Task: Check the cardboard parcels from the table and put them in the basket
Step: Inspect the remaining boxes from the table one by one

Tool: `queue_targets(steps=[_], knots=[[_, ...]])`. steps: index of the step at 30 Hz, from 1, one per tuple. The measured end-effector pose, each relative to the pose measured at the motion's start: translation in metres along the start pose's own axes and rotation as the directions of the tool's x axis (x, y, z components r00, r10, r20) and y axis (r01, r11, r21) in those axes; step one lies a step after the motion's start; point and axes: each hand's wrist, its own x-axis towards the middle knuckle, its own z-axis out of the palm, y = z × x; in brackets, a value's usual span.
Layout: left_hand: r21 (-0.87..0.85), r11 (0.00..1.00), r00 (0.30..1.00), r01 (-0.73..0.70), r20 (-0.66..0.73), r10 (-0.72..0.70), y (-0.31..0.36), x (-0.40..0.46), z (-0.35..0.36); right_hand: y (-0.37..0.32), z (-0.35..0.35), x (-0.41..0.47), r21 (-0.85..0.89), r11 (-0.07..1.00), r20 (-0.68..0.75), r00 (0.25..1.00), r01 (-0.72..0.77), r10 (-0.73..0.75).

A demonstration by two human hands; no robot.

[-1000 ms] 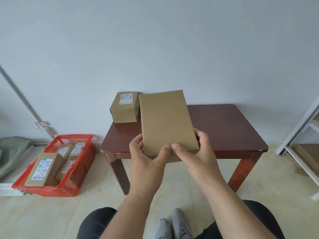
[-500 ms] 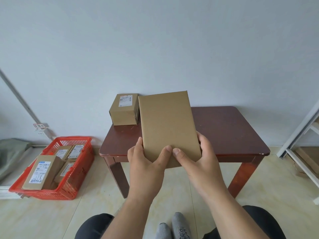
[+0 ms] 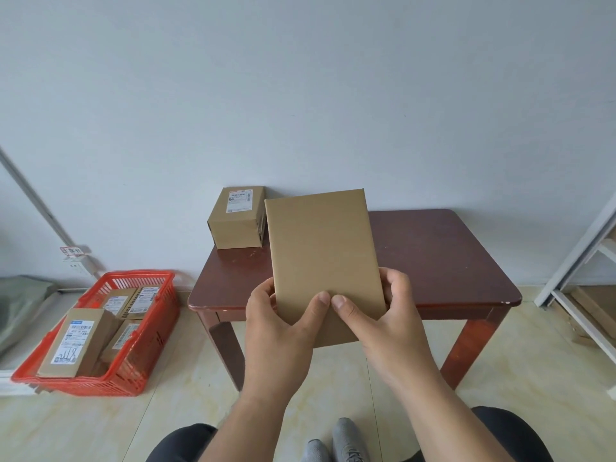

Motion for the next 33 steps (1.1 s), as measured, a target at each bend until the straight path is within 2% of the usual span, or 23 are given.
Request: queue_targets(steps=[3, 7, 10, 15, 19, 27, 33], knots=[[0.005, 1.0, 1.0, -0.021, -0.001, 0.021, 0.0, 0.0, 0.0, 0.0, -0.002, 0.002, 0.009, 1.0, 0.016, 1.0, -0.002, 0.002], [0.062, 0.995, 0.995, -0.076, 0.063, 0.072, 0.001, -0.003, 0.001, -0.001, -0.004, 0.011, 0.016, 1.0, 0.03, 1.0, -0.002, 0.002], [0.064, 0.996, 0.995, -0.062, 0.08, 0.057, 0.003, -0.003, 0.0, -0.001, -0.004, 0.017, -0.022, 1.0, 0.03, 0.999, -0.01, 0.011], [0.084, 0.996, 1.0, -0.012, 0.023, 0.01, 0.006, 0.008, -0.001, 0.003, -0.002, 0.016, -0.069, 0.997, 0.021, 1.0, -0.02, 0.022], [0.038, 0.998, 0.998, 0.041, 0.04, -0.043, 0.01, 0.012, 0.0, 0.004, -0.003, 0.014, -0.084, 0.995, 0.018, 0.999, -0.049, 0.051], [0.038, 0.999, 0.997, 0.019, 0.071, -0.022, 0.009, 0.011, 0.008, -0.01, -0.008, 0.022, -0.113, 0.987, -0.046, 0.993, -0.11, 0.105], [0.043, 0.998, 0.999, 0.039, 0.035, -0.041, 0.012, 0.017, 0.005, -0.003, -0.007, 0.019, -0.146, 0.986, -0.021, 0.996, -0.083, 0.081]])
